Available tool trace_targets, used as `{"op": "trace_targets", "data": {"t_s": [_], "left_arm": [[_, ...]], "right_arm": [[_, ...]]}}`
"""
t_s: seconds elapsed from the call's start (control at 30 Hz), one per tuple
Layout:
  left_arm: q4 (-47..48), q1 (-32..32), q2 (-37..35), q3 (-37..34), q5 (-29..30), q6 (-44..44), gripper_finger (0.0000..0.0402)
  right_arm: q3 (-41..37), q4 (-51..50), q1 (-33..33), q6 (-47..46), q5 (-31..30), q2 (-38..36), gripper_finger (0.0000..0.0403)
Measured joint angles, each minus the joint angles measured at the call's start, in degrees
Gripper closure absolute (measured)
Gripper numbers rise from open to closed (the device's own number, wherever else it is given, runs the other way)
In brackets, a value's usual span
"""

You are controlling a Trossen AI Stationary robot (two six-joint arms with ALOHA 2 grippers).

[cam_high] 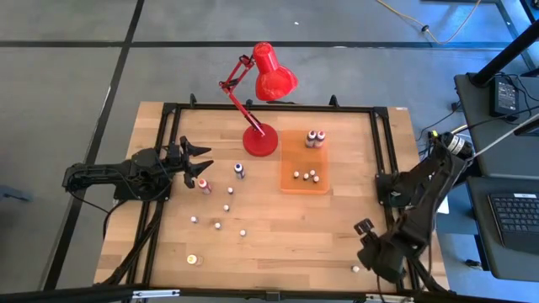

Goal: Pick & Place food coloring
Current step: Put the right small green food coloring bottle into the orange bin

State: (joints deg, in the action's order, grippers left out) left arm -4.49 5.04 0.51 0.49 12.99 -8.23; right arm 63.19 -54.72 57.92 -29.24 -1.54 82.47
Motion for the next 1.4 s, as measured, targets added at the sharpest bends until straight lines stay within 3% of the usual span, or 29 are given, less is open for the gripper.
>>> {"op": "trace_targets", "data": {"t_s": [0.13, 0.4, 0.73, 1.0, 1.2, 1.4], "left_arm": [[0.0, 0.0, 0.02, 0.0, -0.04, 0.0, 0.0171], [0.0, 0.0, 0.0, 0.0, -0.08, 0.0, 0.0169], [0.0, 0.0, 0.01, 0.0, -0.04, 0.0, 0.0169], [0.0, 0.0, 0.0, -0.02, -0.02, 0.0, 0.017], [0.0, 0.0, 0.02, -0.02, 0.53, 0.0, 0.0171], [0.0, 0.0, 0.0, -0.02, 2.77, 0.0, 0.0169]], "right_arm": [[-3.2, 4.78, 1.85, -0.21, -3.98, 0.01, 0.0242], [-11.46, 21.61, 2.2, 5.76, -1.54, 0.03, 0.0242], [-19.03, 33.06, 2.17, 8.62, -1.29, 0.03, 0.0242], [-19.27, 34.82, 1.49, 6.62, -1.1, 1.71, 0.0242], [-18.1, 35.52, -1.33, 6.27, 8.59, 6.07, 0.0242], [-17.89, 34.91, -1.6, 5.89, 9.14, 6.33, 0.0242]]}}
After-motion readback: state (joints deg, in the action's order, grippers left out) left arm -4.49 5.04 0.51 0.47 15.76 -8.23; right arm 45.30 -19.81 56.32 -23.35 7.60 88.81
